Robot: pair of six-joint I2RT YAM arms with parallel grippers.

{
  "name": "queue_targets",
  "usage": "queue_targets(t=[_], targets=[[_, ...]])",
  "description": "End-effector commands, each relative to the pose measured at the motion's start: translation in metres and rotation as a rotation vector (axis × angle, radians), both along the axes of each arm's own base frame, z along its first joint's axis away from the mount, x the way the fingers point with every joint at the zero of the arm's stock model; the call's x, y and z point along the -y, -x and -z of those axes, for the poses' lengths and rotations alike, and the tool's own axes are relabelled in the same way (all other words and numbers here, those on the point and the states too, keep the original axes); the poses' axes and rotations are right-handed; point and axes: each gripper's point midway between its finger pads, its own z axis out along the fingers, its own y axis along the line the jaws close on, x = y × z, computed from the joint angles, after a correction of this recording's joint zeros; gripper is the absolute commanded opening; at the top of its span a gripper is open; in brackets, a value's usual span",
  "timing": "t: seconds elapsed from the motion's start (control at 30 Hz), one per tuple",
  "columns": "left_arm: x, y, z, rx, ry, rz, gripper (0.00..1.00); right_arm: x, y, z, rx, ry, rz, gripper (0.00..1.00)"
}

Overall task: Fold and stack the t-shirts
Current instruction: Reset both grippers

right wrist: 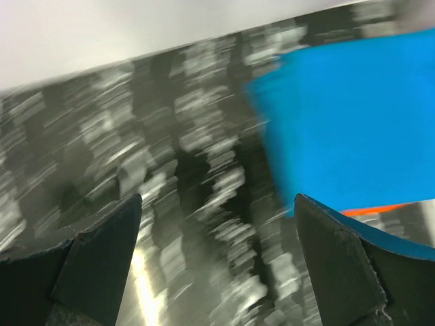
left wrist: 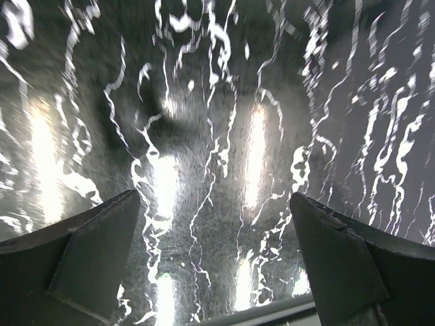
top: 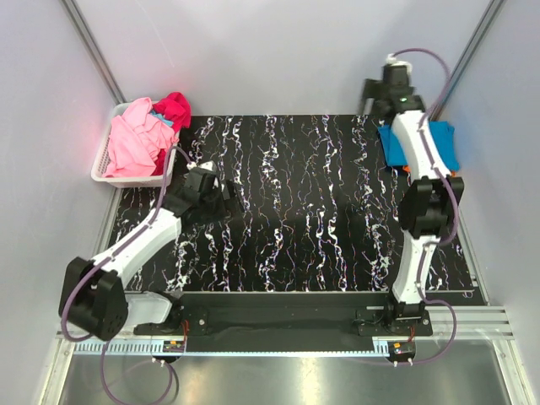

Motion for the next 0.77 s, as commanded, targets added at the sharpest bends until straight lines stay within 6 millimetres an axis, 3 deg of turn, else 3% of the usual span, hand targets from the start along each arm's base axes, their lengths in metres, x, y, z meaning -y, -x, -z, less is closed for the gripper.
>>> queue_targets(t=[0.0,0.03,0.07,0.1,0.13,0.17,0.2,0.23,0.27,0.3,0.33,0.37,0.47,0.63,0.73], targets=[[-0.009,-0.015,-0.024,0.130,-0.052,-0.004,0.99,-0.086,0.034,-0.013,0.016,-0.121,-0.163,1.00],[-0.012,-0.014,-0.029,0.141,-0.063,-0.010,0.99,-0.100,0.044,-0.026,0.051,-0.146,-0.195,1.00],[-0.013,-0.015,-0.032,0.147,-0.067,-0.010,0.99,-0.111,0.059,0.005,-0.018,-0.164,-0.209,1.00],[-0.013,-0.015,-0.037,0.158,-0.068,-0.005,0.99,-0.128,0.070,0.011,-0.031,-0.181,-0.245,1.00],[-0.016,-0.013,-0.038,0.157,-0.082,-0.013,0.99,-0.136,0.081,0.004,-0.012,-0.189,-0.264,1.00],[-0.018,-0.012,-0.042,0.168,-0.086,-0.018,0.99,-0.141,0.096,0.027,-0.069,-0.192,-0.267,1.00],[-0.019,-0.012,-0.045,0.177,-0.091,-0.017,0.99,-0.147,0.106,0.032,-0.084,-0.192,-0.280,1.00],[-0.022,-0.011,-0.047,0.183,-0.108,-0.021,0.99,-0.160,0.120,0.024,-0.071,-0.197,-0.312,1.00],[-0.025,-0.010,-0.051,0.197,-0.113,-0.027,0.99,-0.164,0.136,0.043,-0.116,-0.201,-0.318,1.00],[-0.027,-0.010,-0.051,0.200,-0.122,-0.028,0.99,-0.172,0.147,0.045,-0.125,-0.211,-0.340,1.00],[-0.031,-0.010,-0.052,0.208,-0.140,-0.036,0.99,-0.184,0.159,0.033,-0.094,-0.229,-0.375,1.00],[-0.033,-0.010,-0.054,0.215,-0.149,-0.041,0.99,-0.189,0.175,0.049,-0.131,-0.246,-0.387,1.00],[-0.040,-0.012,-0.062,0.218,-0.168,-0.085,0.99,-0.200,0.208,0.054,-0.139,-0.275,-0.421,1.00],[-0.042,-0.022,-0.080,0.251,-0.195,-0.113,0.99,-0.214,0.247,0.058,-0.152,-0.303,-0.486,1.00],[-0.048,-0.022,-0.089,0.263,-0.228,-0.122,0.99,-0.221,0.263,0.050,-0.142,-0.329,-0.529,1.00]])
